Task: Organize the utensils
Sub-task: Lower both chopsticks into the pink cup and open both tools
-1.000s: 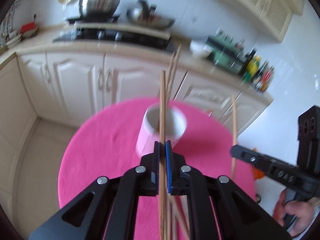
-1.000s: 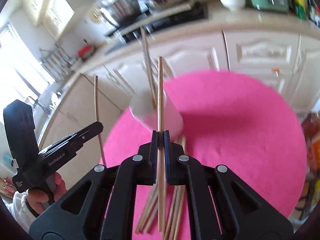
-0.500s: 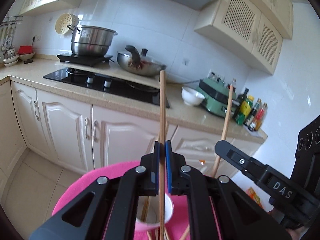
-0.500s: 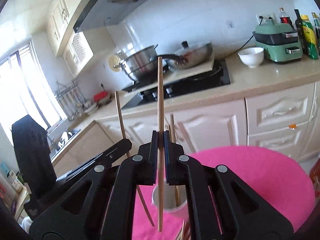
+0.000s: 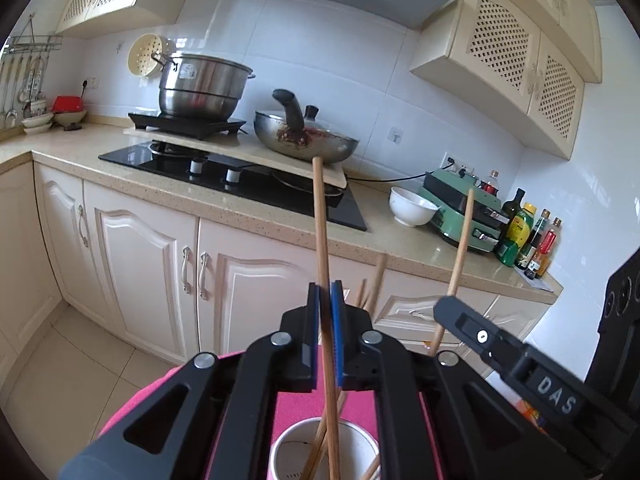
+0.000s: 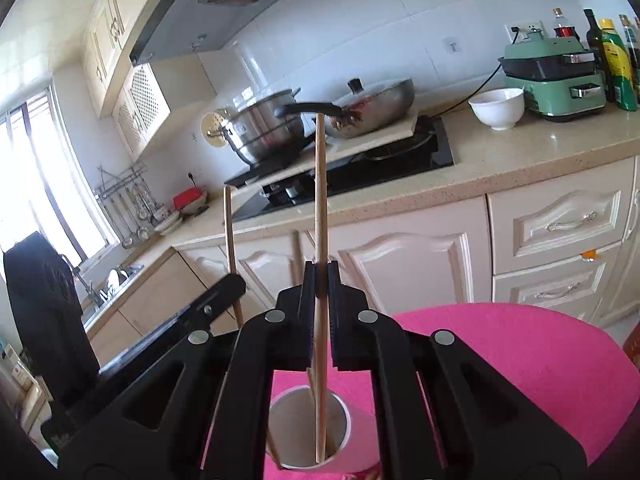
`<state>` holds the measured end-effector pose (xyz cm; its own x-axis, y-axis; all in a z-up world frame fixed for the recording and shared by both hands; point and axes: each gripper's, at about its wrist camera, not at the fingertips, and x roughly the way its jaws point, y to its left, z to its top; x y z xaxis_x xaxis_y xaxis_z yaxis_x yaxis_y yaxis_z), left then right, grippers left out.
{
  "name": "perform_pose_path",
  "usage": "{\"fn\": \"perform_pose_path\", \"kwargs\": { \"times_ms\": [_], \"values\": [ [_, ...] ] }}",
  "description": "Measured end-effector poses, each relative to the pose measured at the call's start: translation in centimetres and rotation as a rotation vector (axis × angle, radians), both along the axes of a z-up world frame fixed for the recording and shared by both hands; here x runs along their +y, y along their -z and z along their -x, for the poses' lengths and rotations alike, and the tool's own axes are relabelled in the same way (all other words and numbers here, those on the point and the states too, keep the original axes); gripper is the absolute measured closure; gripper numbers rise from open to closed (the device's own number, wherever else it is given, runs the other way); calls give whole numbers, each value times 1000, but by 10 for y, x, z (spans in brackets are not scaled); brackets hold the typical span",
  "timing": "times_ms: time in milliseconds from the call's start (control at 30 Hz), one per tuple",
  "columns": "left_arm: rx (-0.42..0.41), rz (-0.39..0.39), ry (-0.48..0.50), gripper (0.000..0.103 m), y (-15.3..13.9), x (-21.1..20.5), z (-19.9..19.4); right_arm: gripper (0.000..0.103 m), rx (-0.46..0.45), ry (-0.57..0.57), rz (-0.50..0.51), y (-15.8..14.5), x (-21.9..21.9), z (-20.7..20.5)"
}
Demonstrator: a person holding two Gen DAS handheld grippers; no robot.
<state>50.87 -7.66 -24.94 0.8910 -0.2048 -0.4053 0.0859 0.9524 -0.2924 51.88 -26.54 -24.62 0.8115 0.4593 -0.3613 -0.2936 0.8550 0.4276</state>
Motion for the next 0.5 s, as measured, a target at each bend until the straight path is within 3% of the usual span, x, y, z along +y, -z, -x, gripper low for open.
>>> {"fn": "perform_pose_path", "kwargs": {
  "times_ms": [500],
  "values": [
    [-28,75,29,97,-12,3,2,97,28,-17,49,11,-4,15]
  ]
}}
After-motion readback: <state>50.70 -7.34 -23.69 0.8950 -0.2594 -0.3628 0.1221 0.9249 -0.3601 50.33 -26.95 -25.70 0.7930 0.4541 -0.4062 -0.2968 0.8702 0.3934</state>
